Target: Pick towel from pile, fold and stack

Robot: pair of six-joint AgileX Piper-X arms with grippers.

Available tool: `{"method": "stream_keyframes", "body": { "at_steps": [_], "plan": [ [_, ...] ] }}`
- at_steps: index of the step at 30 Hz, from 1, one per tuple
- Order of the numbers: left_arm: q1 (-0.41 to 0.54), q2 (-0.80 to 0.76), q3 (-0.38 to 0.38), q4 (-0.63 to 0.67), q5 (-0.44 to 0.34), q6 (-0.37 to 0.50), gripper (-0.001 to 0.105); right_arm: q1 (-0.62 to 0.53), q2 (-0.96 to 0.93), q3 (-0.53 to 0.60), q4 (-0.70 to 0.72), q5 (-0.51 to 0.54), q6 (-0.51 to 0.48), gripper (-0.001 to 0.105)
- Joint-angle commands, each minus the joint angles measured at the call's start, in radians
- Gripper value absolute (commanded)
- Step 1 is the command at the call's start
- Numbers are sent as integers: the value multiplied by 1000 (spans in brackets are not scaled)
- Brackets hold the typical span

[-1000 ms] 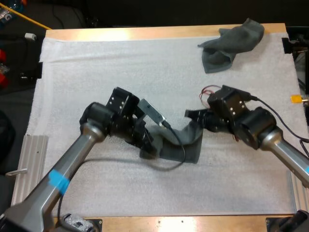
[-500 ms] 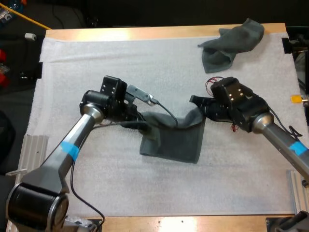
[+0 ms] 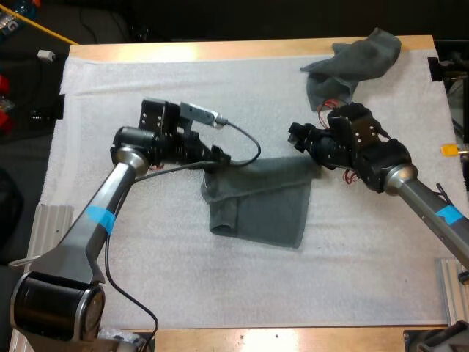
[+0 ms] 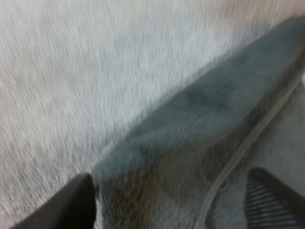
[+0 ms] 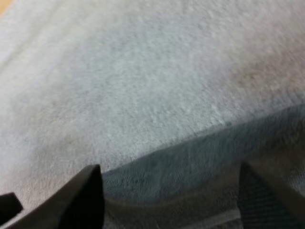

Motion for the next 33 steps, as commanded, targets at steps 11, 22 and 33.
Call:
{"method": "stream_keyframes", "body": {
  "at_steps": [11, 22, 33],
  "plan": [
    [3, -188, -36, 162, 6, 14, 58, 37, -195, -6, 166, 12, -251, 60],
    [3, -401, -35, 389, -62, 40, 58, 195, -344, -6, 411, 124, -352, 60],
    [3, -602, -34, 597, -119, 42, 58, 332, -437, -6, 499, 161, -366, 30]
  ]
}}
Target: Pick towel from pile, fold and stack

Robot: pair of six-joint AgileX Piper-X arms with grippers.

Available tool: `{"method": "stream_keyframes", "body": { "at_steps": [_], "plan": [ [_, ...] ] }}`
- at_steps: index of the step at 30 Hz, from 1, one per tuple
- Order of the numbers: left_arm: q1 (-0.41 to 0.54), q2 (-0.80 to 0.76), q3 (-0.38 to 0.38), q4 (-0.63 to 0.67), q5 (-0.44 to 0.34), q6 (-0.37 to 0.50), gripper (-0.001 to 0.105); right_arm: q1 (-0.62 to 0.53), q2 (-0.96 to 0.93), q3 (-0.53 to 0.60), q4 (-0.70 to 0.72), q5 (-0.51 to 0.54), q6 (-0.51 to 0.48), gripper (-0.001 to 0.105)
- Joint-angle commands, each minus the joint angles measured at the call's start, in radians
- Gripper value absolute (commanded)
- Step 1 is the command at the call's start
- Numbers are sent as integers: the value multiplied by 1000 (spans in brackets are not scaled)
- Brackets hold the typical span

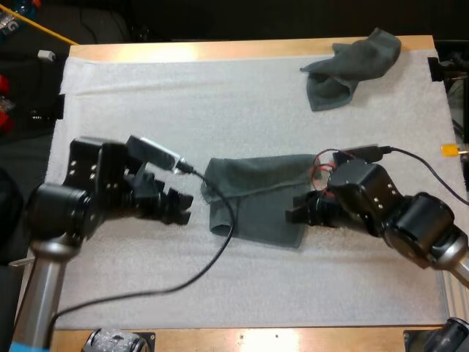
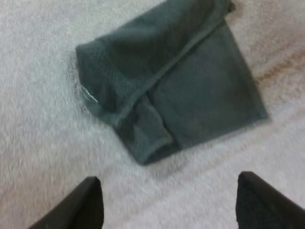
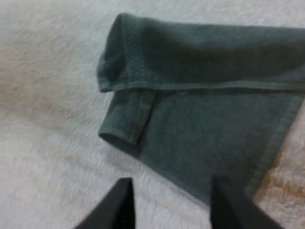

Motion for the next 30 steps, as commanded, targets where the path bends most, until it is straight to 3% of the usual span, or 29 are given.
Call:
{"method": "stream_keyframes", "body": {
  "at_steps": [1, 8, 17, 30],
  "plan": [
    [3, -24, -6, 31, -13, -3, 58, 13, -10, -6, 8, 6, -10, 27],
    [3, -139, 41, 87, -14, -30, 58, 65, -6, -6, 5, 26, -6, 0],
    [3, -241, 169, 87, -14, -53, 58, 62, 124, -3, -93, 24, -6, 0],
    [3, -244, 175, 96, -14, -53, 58, 59, 424, -34, -322, -108, 24, 0]
  ]
}}
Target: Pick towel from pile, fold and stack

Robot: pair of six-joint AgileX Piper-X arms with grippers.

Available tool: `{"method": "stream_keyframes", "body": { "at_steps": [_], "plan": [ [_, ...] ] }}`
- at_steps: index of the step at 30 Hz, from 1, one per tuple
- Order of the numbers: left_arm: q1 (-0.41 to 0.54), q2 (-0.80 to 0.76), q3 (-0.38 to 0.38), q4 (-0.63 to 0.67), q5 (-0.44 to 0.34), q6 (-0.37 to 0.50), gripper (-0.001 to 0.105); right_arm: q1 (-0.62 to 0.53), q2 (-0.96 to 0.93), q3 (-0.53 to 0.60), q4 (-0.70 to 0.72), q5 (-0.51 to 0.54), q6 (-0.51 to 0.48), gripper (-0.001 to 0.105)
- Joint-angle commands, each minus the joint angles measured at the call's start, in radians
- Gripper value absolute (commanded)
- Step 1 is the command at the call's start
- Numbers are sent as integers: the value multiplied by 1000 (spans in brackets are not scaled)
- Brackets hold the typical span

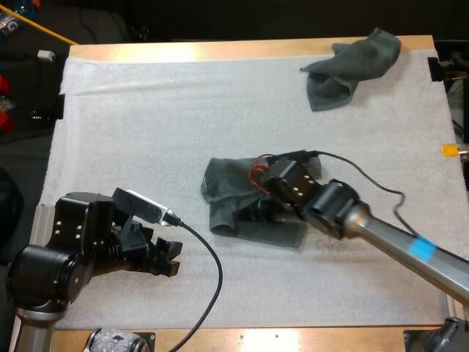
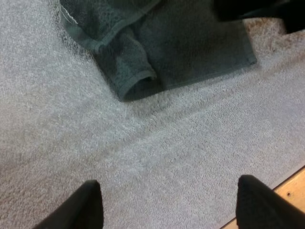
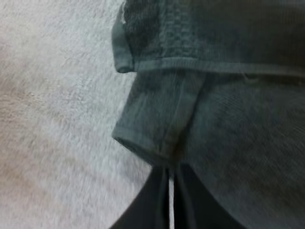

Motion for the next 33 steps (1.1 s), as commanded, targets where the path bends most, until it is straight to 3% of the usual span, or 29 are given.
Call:
{"method": "stream_keyframes", "body": {
  "at_steps": [1, 7, 12, 33],
  "plan": [
    [3, -5, -2, 3, -4, -9, 58, -4, 27, -23, -21, -17, 0, 0],
    [3, -5, -2, 6, -4, -9, 58, -22, 168, -105, -20, -21, 2, 0],
    [3, -5, -2, 8, -4, -12, 58, -81, 248, -141, -16, -68, 66, 0],
    [3, -5, -2, 6, -4, -24, 58, -97, 422, -145, -200, -150, 183, 0]
  ]
}}
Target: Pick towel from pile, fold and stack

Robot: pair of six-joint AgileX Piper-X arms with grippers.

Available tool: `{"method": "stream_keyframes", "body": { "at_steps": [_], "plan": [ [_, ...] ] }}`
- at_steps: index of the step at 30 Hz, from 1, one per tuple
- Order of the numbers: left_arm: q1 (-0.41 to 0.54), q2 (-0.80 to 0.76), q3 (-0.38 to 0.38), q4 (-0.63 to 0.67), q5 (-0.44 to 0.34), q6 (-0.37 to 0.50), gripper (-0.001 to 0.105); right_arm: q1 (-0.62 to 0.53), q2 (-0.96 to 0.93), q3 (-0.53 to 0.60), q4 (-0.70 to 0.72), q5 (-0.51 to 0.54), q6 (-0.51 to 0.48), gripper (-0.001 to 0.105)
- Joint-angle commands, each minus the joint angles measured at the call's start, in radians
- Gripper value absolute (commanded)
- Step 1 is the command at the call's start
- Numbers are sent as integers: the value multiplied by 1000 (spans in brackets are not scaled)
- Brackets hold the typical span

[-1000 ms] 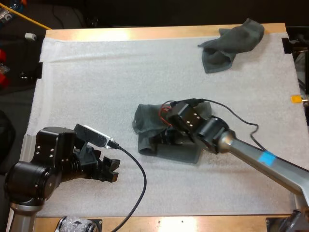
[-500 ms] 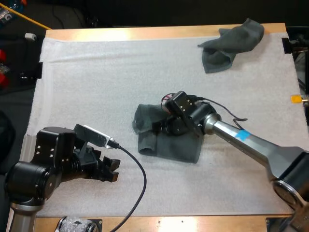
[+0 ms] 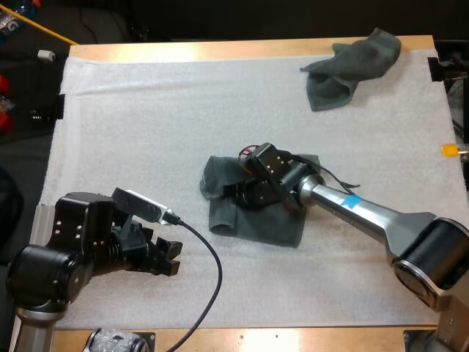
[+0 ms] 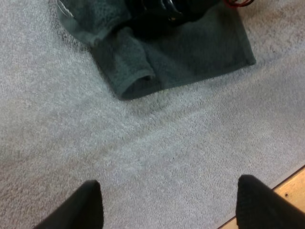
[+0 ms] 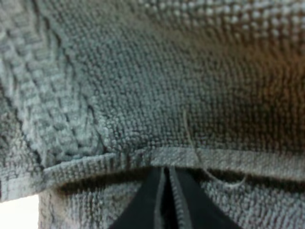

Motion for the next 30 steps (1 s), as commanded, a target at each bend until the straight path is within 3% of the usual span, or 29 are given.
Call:
{"method": "stream_keyframes", "body": {
  "at_steps": [1, 8, 20, 30],
  "plan": [
    [3, -5, -2, 7, -4, -10, 58, -1, 13, -12, -26, -10, 8, 0],
    [3, -5, -2, 7, 2, -10, 58, -6, 67, -84, -58, 24, 28, 0],
    [3, -5, -2, 7, 2, -10, 58, -106, 140, -235, -171, 205, 29, 0],
    [3, -5, -2, 4, 2, -10, 58, -173, 123, -254, -266, 191, -5, 0]
  ]
}}
